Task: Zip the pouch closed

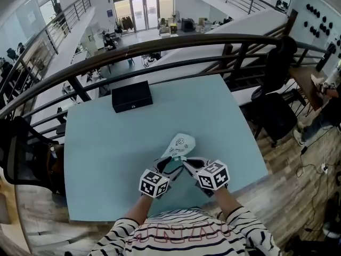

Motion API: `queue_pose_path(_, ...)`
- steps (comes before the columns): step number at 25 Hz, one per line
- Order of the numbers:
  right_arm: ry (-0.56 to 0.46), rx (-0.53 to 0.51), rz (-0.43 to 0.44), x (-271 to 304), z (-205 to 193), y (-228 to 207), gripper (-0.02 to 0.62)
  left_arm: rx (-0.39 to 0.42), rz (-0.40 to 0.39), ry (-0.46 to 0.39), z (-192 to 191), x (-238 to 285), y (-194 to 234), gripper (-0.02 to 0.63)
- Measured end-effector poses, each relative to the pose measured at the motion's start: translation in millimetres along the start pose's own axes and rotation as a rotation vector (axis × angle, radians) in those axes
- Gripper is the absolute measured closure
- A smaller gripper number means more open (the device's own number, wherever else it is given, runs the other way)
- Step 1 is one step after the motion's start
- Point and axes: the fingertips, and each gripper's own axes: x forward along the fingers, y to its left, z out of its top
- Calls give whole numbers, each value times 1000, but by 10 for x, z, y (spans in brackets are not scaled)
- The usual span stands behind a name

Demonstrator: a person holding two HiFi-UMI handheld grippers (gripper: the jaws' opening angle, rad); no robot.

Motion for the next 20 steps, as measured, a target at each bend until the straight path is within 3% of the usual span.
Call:
queue_pose_path(10, -11, 0, -12, -27, 34, -17, 560, -80, -154, -59, 66, 31, -173, 344)
queue_pose_path(17, -8, -1, -32, -59, 12, -93, 560, -173, -167, -153, 154, -44, -113, 352)
queue_pose_path(20, 0, -8, -32, -64, -6, -99, 560, -219, -154, -189, 196, -53, -51, 405)
